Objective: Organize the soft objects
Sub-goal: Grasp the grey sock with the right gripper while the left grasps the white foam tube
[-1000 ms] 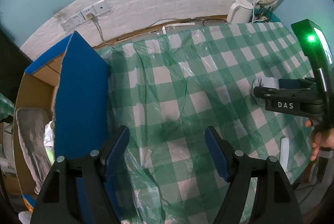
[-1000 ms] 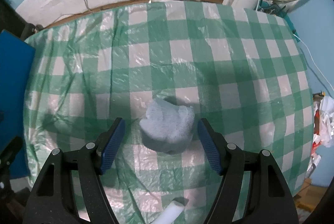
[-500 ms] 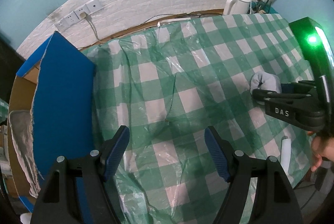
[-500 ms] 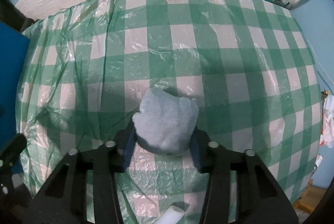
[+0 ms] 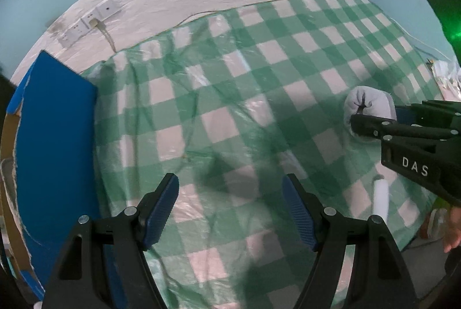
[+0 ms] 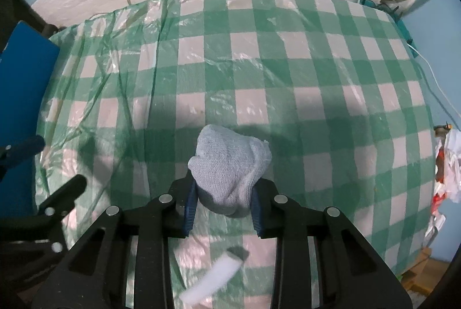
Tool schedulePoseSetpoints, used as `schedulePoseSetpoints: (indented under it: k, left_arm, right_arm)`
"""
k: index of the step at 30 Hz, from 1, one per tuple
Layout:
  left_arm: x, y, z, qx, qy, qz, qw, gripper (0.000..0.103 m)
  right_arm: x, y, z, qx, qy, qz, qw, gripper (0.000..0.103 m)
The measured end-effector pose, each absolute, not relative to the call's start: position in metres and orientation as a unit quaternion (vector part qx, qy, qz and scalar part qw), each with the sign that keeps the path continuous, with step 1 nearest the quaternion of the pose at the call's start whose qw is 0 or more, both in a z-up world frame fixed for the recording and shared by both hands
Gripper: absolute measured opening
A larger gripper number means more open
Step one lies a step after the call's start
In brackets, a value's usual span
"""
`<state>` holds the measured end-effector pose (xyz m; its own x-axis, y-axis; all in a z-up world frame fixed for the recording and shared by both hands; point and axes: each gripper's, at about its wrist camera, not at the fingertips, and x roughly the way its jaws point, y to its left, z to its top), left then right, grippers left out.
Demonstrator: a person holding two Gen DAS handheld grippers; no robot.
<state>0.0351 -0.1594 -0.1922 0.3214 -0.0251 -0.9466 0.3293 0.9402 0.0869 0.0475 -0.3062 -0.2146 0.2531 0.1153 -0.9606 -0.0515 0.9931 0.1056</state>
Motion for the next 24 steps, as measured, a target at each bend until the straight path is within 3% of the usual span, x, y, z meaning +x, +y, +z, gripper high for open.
schedulePoseSetpoints:
  k: [24]
  left_arm:
    - [-0.023,-0.249,-0.205,0.148,0.601,-0.210,0.757,0.076]
  right_arm:
    - [-0.038,-0.381,-0.190,0.064,0.596,0.003,0.800,0.030]
